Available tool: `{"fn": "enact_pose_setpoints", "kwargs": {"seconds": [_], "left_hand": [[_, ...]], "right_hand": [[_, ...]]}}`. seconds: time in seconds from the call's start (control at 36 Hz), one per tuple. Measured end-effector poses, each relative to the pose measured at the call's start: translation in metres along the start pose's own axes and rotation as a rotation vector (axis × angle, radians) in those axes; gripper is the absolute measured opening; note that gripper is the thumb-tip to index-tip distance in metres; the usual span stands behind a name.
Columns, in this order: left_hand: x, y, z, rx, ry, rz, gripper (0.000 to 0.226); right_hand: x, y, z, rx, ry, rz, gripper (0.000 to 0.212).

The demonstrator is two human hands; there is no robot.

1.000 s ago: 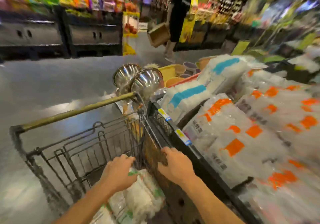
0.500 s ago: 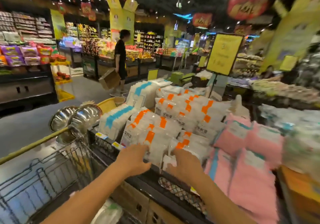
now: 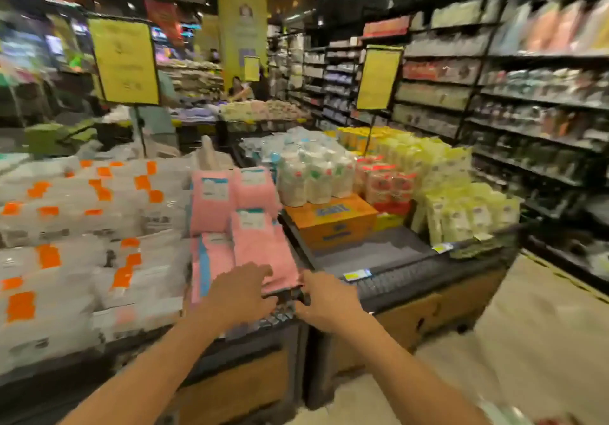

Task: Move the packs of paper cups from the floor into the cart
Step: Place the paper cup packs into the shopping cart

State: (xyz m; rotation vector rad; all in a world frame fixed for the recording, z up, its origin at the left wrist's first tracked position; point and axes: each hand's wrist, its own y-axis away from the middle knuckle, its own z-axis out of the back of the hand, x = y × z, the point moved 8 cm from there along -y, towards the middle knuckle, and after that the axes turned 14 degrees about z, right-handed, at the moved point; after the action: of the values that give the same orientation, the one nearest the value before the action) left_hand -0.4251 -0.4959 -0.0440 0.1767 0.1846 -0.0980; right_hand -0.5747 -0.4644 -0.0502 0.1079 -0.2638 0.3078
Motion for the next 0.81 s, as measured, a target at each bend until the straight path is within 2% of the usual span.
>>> {"fn": "enact_pose_setpoints", "kwargs": {"seconds": [0.11, 0.17, 0.33, 0.47, 0.69, 0.81], "left_hand": [[-0.089, 0.016, -0.025, 0.064, -0.032, -0.219, 0.047], [-0.133, 0.029, -0.037, 0.061, -0.092, -0.321, 0.057], [-0.266, 0.076, -0.078, 0.102, -0.210, -0.554, 0.059], [-0.377, 0.127, -0.104, 0.088, -0.291, -0.724, 0.056], [-0.529, 0.190, -0.153, 0.150, -0.311, -0.847, 0.059], [-0.580, 0.210, -0.182, 0.190, -0.308, -0.873, 0.062]], "right_hand": [[-0.059, 0.070, 0.000, -0.060, -0.005, -0.166, 0.044], [-0.089, 0.112, -0.002, -0.074, -0.005, -0.253, 0.047], [-0.176, 0.241, 0.002, -0.165, -0.079, -0.507, 0.040], [-0.240, 0.358, 0.018, -0.209, -0.109, -0.708, 0.051], [-0.328, 0.513, 0.038, -0.243, -0.108, -0.942, 0.052], [-0.362, 0.561, 0.037, -0.272, -0.118, -0.988, 0.040]]}}
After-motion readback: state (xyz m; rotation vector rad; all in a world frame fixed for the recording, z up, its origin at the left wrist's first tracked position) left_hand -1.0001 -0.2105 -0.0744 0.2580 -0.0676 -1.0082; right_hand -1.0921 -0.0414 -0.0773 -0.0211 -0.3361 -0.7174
